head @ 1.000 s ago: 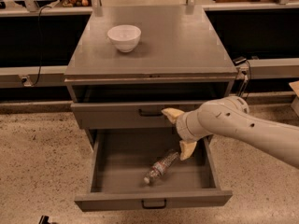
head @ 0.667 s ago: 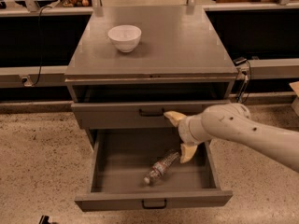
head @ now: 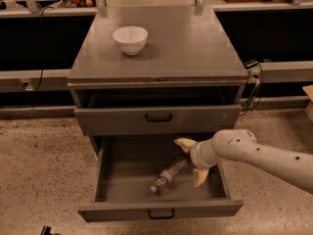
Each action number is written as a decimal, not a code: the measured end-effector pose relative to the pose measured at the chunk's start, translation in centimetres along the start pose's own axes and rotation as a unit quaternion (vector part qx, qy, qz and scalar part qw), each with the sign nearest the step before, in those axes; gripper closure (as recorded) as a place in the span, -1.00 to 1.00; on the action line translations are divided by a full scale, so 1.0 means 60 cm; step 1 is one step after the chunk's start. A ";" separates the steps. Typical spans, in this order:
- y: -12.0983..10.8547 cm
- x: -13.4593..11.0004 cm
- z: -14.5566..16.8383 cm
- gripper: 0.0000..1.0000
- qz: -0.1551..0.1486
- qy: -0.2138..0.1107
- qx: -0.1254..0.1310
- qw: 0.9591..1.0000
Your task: Pick water bottle from middle drawer and place on counter
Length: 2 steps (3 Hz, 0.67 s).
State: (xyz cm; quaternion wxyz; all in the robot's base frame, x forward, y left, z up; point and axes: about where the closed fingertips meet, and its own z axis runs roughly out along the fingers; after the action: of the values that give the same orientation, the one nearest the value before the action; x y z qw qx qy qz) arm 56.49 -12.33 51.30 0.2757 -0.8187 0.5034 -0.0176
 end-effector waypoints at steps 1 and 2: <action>0.007 -0.002 0.009 -1.00 -0.016 -0.005 -0.004 1.000; 0.011 -0.007 0.020 -1.00 -0.025 -0.002 -0.017 1.000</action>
Offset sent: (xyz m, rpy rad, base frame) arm -0.0038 0.0110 -0.0174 -0.0638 0.0165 0.0780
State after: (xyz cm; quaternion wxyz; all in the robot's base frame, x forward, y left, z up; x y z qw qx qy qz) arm 56.09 -11.67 50.05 0.2620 -0.8358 0.4823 -0.0146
